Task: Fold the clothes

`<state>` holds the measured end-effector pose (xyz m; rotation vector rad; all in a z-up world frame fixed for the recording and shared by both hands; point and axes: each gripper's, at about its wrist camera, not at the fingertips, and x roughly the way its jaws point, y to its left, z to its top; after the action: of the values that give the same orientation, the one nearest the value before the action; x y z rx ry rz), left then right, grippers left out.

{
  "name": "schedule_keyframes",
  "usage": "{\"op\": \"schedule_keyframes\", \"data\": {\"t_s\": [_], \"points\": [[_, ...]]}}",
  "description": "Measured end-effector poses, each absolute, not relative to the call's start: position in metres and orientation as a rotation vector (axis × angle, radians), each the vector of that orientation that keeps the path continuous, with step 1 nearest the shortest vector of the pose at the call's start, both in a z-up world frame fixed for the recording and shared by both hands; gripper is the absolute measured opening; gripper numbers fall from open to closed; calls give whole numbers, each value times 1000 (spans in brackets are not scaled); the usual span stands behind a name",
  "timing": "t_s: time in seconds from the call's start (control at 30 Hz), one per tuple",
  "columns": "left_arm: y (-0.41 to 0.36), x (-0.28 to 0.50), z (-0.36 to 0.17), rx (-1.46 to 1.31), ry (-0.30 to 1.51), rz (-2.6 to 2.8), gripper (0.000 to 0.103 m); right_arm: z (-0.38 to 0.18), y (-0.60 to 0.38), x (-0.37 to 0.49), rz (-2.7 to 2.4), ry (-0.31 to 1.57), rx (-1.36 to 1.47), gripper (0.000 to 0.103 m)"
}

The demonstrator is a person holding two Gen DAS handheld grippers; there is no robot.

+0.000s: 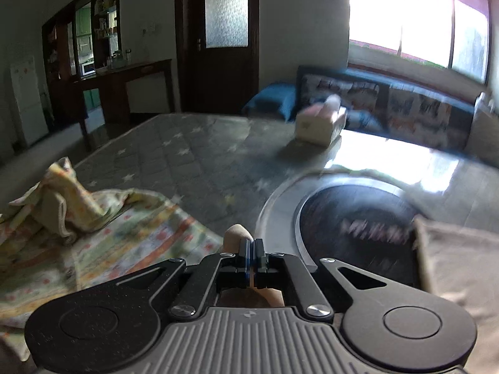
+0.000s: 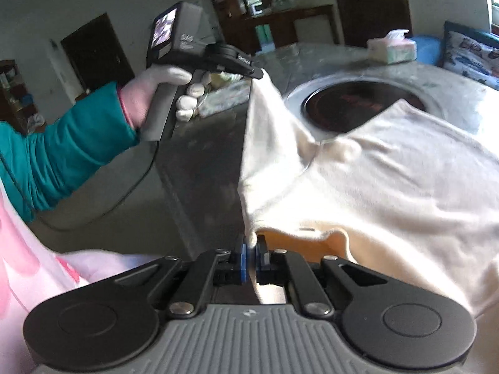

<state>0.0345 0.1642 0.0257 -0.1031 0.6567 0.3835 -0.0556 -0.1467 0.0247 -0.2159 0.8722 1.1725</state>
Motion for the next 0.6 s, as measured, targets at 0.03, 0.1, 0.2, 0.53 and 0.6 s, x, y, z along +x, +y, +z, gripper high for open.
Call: {"op": "schedule_keyframes", "data": {"t_s": [0.03,0.1,0.2,0.53,0.6], "points": [[166,32,21,-104,671,392,2,22,-145,-58,1176,880,-226,10],[169,26,14,-99,689,413,2,20,-146,-61,1190,901,-227,14],[175,17,8,-109,711,422,2,27,-154,-67,1208,902,-222,16],[174,-6,15,-91,708,385,7,42,-184,-66,970,799,-274,28],[171,-10,19,-83,701,364,8,34,-178,-64,918,777,-321,29]]}}
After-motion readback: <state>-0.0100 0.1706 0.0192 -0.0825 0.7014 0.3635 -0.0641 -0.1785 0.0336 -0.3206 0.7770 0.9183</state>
